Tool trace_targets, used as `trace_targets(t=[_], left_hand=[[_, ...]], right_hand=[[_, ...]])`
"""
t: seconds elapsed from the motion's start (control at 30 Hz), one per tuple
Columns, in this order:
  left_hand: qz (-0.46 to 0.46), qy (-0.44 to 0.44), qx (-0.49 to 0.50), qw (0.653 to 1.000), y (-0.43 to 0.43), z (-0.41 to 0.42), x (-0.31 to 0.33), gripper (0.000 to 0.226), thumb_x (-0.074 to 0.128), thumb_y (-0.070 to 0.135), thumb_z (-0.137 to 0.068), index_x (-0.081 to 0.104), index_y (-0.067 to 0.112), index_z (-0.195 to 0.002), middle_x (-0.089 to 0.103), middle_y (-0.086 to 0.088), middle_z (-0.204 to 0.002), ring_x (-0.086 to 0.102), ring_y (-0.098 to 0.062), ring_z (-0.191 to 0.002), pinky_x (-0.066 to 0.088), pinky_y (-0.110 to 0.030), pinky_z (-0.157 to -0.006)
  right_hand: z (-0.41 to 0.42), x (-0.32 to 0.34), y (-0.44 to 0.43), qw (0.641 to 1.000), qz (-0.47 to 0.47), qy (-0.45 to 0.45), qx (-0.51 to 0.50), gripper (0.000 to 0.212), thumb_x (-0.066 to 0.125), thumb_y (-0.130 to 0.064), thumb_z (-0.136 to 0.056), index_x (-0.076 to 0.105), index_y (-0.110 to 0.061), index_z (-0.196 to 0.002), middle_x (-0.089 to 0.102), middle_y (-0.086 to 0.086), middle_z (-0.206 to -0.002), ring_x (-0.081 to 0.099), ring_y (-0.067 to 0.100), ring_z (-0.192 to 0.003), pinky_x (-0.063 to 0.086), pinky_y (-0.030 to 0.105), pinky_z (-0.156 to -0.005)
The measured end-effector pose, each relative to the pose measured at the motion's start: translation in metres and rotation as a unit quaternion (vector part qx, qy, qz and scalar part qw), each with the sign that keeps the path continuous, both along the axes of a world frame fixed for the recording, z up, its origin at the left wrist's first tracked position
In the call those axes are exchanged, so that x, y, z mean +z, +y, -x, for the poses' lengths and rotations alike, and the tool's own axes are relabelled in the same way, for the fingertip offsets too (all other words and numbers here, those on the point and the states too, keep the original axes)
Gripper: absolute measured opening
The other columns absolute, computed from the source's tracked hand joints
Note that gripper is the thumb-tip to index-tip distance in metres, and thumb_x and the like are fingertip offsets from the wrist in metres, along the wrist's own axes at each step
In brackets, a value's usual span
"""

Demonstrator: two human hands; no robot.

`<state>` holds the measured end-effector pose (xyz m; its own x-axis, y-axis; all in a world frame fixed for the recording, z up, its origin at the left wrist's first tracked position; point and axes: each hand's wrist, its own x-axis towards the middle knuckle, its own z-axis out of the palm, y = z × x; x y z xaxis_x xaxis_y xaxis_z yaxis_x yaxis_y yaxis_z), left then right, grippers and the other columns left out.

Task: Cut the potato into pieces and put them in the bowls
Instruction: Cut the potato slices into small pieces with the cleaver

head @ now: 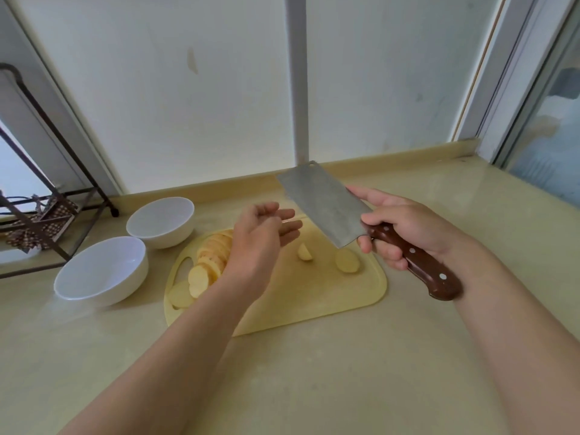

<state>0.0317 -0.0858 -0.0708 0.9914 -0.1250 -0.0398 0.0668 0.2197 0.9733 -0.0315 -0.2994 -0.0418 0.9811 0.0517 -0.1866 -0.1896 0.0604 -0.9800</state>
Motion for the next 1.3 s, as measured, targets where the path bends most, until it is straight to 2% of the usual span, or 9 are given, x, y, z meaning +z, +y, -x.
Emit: trace_targets(t=[0.07,0.13,0.27,0.4,0.5,0.73,0.9,1.13,1.3], left_hand=[[0.183,0.130,-0.071,0.972,-0.001,-0.003,0.005,0.029,0.036,0.000,-0.099,0.047,-0.002,-0.126,0.067,-0.024,-0.116,0.070,-0.034,-0.102,0.056,-0.043,-0.092],[0.240,0.166,-0.134,0.947,0.001,-0.001,0.005,0.034,0.035,0.007,-0.102,0.046,-0.006,-0.132,0.064,-0.026,-0.121,0.066,-0.037,-0.110,0.052,-0.045,-0.098],[0.234,0.159,-0.157,0.946,0.001,0.002,0.005,0.032,0.036,0.009,-0.103,0.057,-0.004,-0.124,0.067,-0.020,-0.119,0.066,-0.030,-0.110,0.051,-0.039,-0.101],[0.206,0.148,-0.136,0.958,0.001,0.003,0.005,0.022,0.043,0.004,-0.101,0.062,-0.003,-0.109,0.071,-0.015,-0.095,0.071,-0.023,-0.088,0.057,-0.032,-0.089],[0.193,0.146,-0.128,0.962,0.003,0.000,0.004,0.021,0.045,-0.003,-0.099,0.059,-0.005,-0.114,0.069,-0.020,-0.099,0.071,-0.027,-0.092,0.059,-0.030,-0.081],[-0.101,-0.016,-0.063,0.993,0.001,0.002,0.002,0.016,0.060,-0.002,-0.092,0.064,0.002,-0.107,0.067,-0.017,-0.089,0.073,-0.027,-0.081,0.059,-0.032,-0.071],[-0.364,-0.191,-0.019,0.911,0.001,0.003,-0.005,0.017,0.067,0.025,-0.091,0.064,0.023,-0.108,0.068,0.004,-0.082,0.069,-0.015,-0.075,0.056,-0.030,-0.074],[-0.449,-0.228,-0.010,0.864,-0.004,0.006,-0.012,0.010,0.068,0.026,-0.091,0.068,0.022,-0.100,0.065,0.010,-0.084,0.060,-0.007,-0.080,0.051,-0.020,-0.073],[-0.445,-0.243,-0.031,0.861,-0.007,0.010,-0.011,0.019,0.061,0.017,-0.094,0.073,0.018,-0.108,0.066,0.015,-0.089,0.062,-0.004,-0.087,0.044,-0.009,-0.076]], right_hand=[[0.002,0.000,0.004,1.000,-0.009,-0.005,0.009,0.057,0.041,-0.004,-0.106,0.045,-0.036,-0.154,0.061,0.019,-0.069,0.043,0.011,-0.034,0.035,0.019,-0.031],[0.002,-0.001,0.006,1.000,-0.007,-0.002,0.015,0.058,0.041,-0.004,-0.106,0.045,-0.037,-0.154,0.061,0.020,-0.070,0.043,0.011,-0.034,0.035,0.020,-0.031],[0.002,-0.002,0.008,1.000,0.008,0.002,0.021,0.058,0.041,-0.005,-0.106,0.046,-0.040,-0.153,0.061,0.021,-0.070,0.043,0.012,-0.034,0.036,0.020,-0.032],[0.003,-0.001,0.004,1.000,0.016,-0.008,0.005,0.059,0.040,-0.004,-0.106,0.044,-0.037,-0.154,0.061,0.020,-0.070,0.044,0.012,-0.035,0.036,0.020,-0.033],[0.002,0.000,-0.002,0.999,0.019,-0.017,-0.023,0.059,0.039,-0.002,-0.106,0.044,-0.034,-0.155,0.061,0.019,-0.068,0.043,0.012,-0.034,0.035,0.020,-0.032],[0.003,0.002,-0.009,0.997,0.016,-0.021,-0.067,0.059,0.040,-0.003,-0.105,0.045,-0.035,-0.154,0.062,0.018,-0.067,0.044,0.012,-0.036,0.035,0.022,-0.033],[0.001,-0.002,-0.010,0.996,0.021,-0.020,-0.080,0.060,0.042,-0.004,-0.105,0.043,-0.036,-0.156,0.062,0.019,-0.069,0.044,0.014,-0.038,0.036,0.022,-0.035],[0.002,-0.002,-0.007,0.996,0.038,-0.024,-0.078,0.062,0.042,-0.003,-0.104,0.040,-0.035,-0.157,0.063,0.020,-0.069,0.045,0.015,-0.039,0.037,0.024,-0.035],[0.001,-0.002,-0.007,0.995,0.056,-0.023,-0.074,0.062,0.043,-0.003,-0.104,0.043,-0.038,-0.155,0.064,0.022,-0.070,0.046,0.017,-0.040,0.039,0.025,-0.036]])
